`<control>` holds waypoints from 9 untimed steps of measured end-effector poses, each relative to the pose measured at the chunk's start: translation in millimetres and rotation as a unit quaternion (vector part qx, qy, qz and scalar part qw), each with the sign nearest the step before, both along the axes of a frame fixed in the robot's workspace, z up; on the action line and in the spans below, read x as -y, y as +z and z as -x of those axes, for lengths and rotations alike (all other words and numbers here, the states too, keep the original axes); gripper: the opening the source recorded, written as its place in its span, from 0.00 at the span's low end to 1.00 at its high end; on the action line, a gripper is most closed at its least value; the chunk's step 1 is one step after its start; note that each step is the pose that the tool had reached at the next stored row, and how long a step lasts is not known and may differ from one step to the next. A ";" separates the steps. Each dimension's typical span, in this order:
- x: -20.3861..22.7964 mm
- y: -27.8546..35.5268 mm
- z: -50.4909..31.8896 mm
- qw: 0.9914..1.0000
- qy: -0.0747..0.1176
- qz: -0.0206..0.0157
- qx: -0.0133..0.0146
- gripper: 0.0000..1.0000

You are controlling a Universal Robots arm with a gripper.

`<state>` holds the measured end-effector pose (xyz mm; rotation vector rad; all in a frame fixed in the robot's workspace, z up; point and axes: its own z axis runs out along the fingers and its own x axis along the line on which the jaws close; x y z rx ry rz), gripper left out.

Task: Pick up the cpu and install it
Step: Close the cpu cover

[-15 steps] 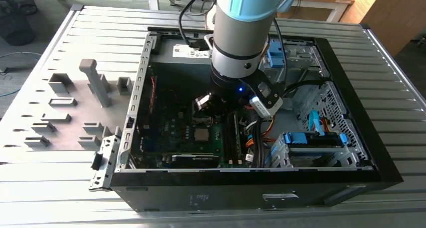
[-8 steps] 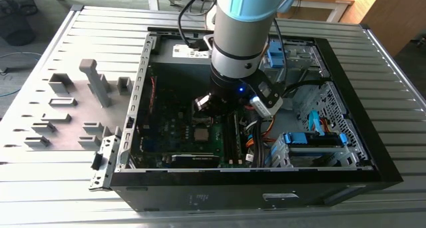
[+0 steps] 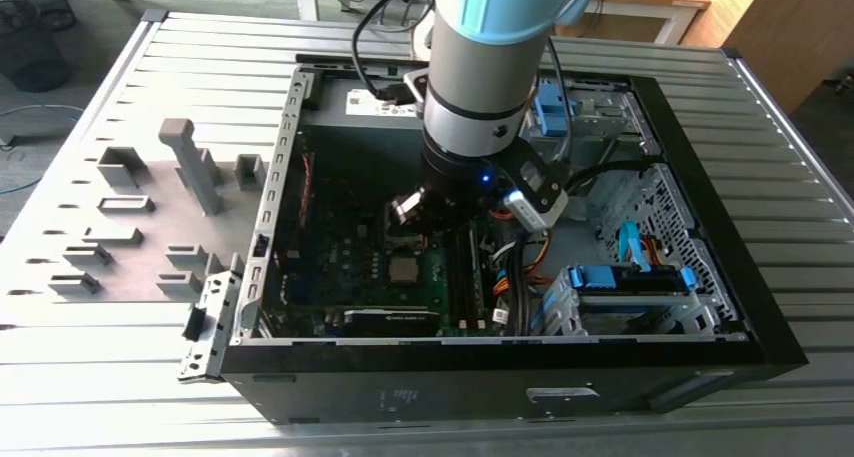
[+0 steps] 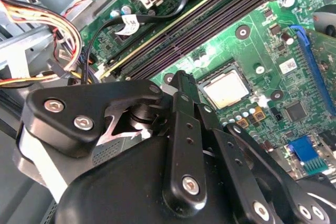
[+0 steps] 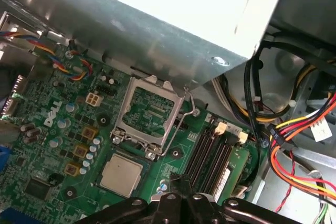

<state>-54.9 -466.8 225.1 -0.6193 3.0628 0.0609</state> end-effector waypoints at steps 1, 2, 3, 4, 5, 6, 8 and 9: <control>-0.7 -0.3 -0.1 1.000 0.001 0.000 0.000 0.11; -1.5 -0.6 -0.2 1.000 0.003 0.000 0.000 0.11; -2.3 -1.0 -0.3 1.000 0.004 0.000 0.000 0.11; -3.3 -1.4 -0.4 1.000 0.005 0.000 0.000 0.11; -4.2 -1.8 -0.5 1.000 0.006 0.000 0.000 0.11; -5.2 -2.3 -0.6 1.000 0.008 0.000 0.000 0.11; -7.5 -3.3 -0.8 1.000 0.010 0.000 0.000 0.11; -8.6 -3.7 -0.9 1.000 0.011 0.000 0.000 0.11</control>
